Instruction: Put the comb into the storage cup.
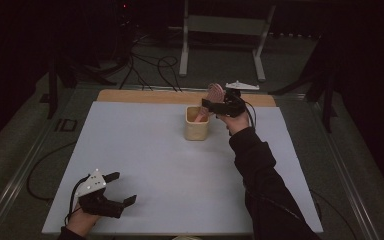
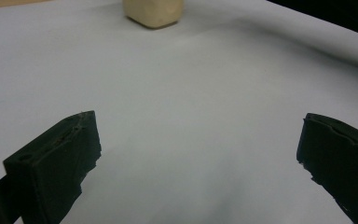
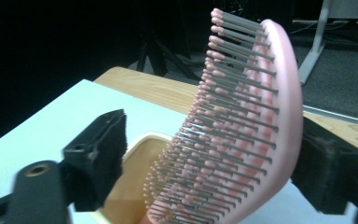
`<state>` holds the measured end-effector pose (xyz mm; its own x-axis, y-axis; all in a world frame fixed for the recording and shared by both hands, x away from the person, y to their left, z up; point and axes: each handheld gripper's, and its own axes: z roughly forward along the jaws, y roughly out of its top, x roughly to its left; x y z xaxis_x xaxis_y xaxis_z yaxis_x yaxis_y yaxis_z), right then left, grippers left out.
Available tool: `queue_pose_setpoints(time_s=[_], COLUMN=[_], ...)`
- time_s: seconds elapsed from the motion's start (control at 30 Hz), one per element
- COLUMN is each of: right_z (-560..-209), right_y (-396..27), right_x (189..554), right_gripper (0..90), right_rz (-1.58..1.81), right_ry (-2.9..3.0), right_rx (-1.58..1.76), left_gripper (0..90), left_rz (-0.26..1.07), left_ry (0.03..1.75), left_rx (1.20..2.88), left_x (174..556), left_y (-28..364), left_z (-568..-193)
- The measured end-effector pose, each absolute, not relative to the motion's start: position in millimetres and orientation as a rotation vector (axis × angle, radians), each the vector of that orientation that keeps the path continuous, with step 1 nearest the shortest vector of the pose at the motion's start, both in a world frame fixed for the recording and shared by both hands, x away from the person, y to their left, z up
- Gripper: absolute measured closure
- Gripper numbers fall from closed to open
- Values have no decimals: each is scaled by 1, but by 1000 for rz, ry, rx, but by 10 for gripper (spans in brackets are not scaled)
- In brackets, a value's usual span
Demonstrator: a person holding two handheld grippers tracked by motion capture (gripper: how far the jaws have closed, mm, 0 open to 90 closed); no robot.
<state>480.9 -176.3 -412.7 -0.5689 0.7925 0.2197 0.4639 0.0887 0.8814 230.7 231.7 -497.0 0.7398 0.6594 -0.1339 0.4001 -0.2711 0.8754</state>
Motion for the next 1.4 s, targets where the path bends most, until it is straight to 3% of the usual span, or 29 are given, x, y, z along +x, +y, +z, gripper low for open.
queue_pose_setpoints(time_s=[0.13, 1.4], right_z=[-413, -414], right_y=[-178, -197], right_x=[477, 463], right_gripper=[98, 97], right_rz=[1483, 1413], right_ry=[2089, 2132], right_rx=[1223, 1182], left_gripper=[1, 1], left_rz=[312, 310], left_ry=[813, 806], left_rx=[1901, 1904], left_x=[231, 230], left_y=[232, 229], left_z=[-497, -496])
